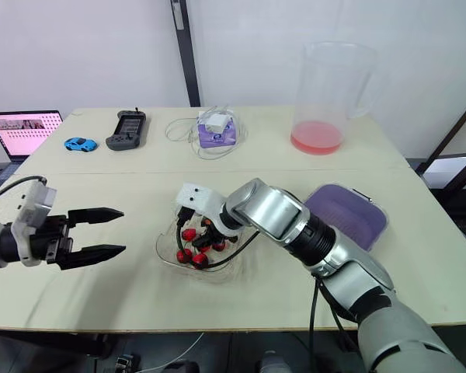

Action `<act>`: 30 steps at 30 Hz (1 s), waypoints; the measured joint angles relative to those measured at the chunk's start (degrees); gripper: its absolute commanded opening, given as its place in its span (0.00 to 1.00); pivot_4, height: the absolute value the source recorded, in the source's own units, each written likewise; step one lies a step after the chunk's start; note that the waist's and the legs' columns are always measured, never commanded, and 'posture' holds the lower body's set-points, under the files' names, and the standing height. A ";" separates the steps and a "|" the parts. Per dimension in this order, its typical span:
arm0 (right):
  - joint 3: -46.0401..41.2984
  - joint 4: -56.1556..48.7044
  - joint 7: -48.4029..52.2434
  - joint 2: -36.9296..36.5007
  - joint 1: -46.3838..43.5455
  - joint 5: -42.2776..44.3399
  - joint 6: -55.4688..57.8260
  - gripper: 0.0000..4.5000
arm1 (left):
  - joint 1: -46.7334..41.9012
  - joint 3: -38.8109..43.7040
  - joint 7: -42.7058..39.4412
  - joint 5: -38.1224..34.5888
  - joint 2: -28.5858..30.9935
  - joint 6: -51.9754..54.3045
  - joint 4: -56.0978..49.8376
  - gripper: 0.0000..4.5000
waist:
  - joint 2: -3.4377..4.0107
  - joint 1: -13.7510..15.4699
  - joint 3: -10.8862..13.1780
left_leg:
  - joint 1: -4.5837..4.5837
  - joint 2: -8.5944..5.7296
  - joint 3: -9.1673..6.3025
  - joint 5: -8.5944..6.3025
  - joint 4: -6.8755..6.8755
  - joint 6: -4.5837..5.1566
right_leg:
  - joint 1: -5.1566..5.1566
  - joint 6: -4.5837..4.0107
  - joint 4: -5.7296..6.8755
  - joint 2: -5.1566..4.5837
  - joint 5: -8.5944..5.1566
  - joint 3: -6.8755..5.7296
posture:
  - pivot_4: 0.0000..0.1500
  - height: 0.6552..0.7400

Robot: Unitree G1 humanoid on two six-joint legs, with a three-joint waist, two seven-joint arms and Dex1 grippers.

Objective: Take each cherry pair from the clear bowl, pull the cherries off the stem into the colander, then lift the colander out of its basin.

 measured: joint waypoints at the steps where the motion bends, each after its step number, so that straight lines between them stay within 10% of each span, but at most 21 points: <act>1: 0.00 0.00 -0.02 0.22 0.08 0.00 0.00 0.60 | 0.15 0.03 0.00 0.01 0.00 -0.02 0.01 1.00 | 0.00 0.00 0.00 | 0.00 0.00 0.00 0.00 0.00 0.00 | 0.00 0.00 0.00 0.00 0.00 0.00 | 1.00 0.92; 13: 2.46 3.15 -0.78 0.97 1.48 -3.41 -1.84 0.60 | -0.31 0.11 1.39 -1.59 -0.20 0.95 0.28 1.00 | -0.01 -0.02 0.00 | 0.01 0.00 0.00 0.00 0.00 0.00 | -0.01 0.00 0.00 0.01 0.00 0.00 | 1.00 0.92; 17: 3.13 3.41 -0.69 1.21 2.94 -4.46 -2.64 0.33 | -0.52 0.48 2.54 -2.79 -1.01 1.28 0.54 1.00 | -0.01 -0.01 0.00 | 0.00 0.00 0.00 0.00 0.00 0.00 | 0.00 -0.01 0.00 0.01 0.00 0.00 | 1.00 0.92; 30: 2.32 -6.19 3.91 -5.58 0.40 -5.84 -8.86 0.33 | -4.81 -0.22 3.97 -3.76 -2.51 1.88 3.47 1.00 | -0.03 0.10 -0.02 | 0.00 0.00 -0.01 0.00 0.01 0.00 | 0.01 0.00 -0.01 0.00 0.00 -0.01 | 1.00 0.92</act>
